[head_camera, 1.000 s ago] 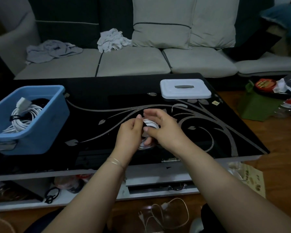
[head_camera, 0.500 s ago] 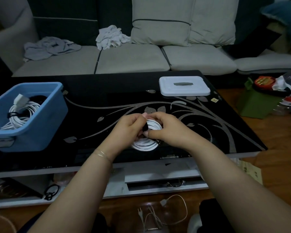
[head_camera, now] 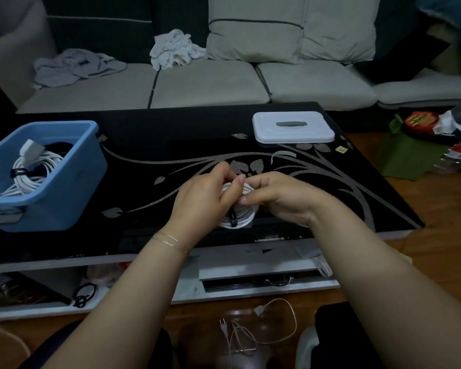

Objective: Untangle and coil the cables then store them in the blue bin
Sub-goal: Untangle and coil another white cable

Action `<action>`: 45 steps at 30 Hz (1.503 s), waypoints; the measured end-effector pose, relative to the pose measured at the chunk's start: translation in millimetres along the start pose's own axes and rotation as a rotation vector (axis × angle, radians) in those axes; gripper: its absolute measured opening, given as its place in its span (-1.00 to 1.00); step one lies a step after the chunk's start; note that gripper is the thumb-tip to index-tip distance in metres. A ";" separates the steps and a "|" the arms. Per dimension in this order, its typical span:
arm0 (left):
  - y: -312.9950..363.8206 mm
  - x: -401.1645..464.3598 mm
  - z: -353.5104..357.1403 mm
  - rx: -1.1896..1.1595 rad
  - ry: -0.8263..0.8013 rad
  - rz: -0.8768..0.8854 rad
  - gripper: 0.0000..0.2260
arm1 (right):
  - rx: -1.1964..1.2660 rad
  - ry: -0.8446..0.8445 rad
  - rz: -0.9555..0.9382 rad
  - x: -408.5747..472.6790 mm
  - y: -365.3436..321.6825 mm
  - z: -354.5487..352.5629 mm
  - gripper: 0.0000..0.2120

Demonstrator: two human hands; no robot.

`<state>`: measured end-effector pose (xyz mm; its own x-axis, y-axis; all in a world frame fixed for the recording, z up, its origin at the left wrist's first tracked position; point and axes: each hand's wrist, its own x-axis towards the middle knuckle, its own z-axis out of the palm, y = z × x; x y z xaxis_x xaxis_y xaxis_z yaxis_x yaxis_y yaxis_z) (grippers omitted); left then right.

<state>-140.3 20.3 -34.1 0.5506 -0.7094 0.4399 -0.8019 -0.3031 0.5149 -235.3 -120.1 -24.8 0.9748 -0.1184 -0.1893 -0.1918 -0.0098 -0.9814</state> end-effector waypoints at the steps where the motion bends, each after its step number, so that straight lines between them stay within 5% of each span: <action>1: -0.3 -0.6 0.2 0.021 0.011 0.032 -0.80 | 0.070 -0.055 0.030 0.6 1.3 -5.7 -0.76; 5: -2.5 -3.9 1.3 0.148 0.078 0.197 -0.69 | 0.321 -0.087 0.178 6.2 10.1 -11.5 -0.60; 11: -4.2 -11.7 12.0 0.352 0.127 0.499 -0.71 | 0.373 0.063 0.281 13.6 13.9 11.8 -0.88; 13: -5.0 -14.0 13.2 0.351 0.138 0.530 -0.72 | 0.399 0.094 0.237 12.4 11.0 12.3 -0.72; 16: -4.2 -16.5 10.7 0.301 0.121 0.456 -0.70 | 0.336 0.156 0.130 12.8 7.6 15.5 -0.81; 22: 1.2 -17.8 6.7 0.218 0.117 0.306 -0.71 | 0.271 0.282 -0.106 12.6 8.9 18.0 -0.65; 40: 10.3 -21.5 8.3 0.150 0.025 0.097 -0.76 | 0.164 0.421 -0.166 14.2 7.8 24.3 -0.63; 45: 5.3 -17.2 12.0 -0.115 -0.051 -0.119 -0.76 | 0.187 0.426 -0.214 12.5 9.4 22.1 -0.59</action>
<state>-156.8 23.4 -47.8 0.6249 -0.7055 0.3343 -0.6986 -0.3142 0.6428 -222.4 -99.8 -37.1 0.8492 -0.5281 0.0079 0.0683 0.0950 -0.9931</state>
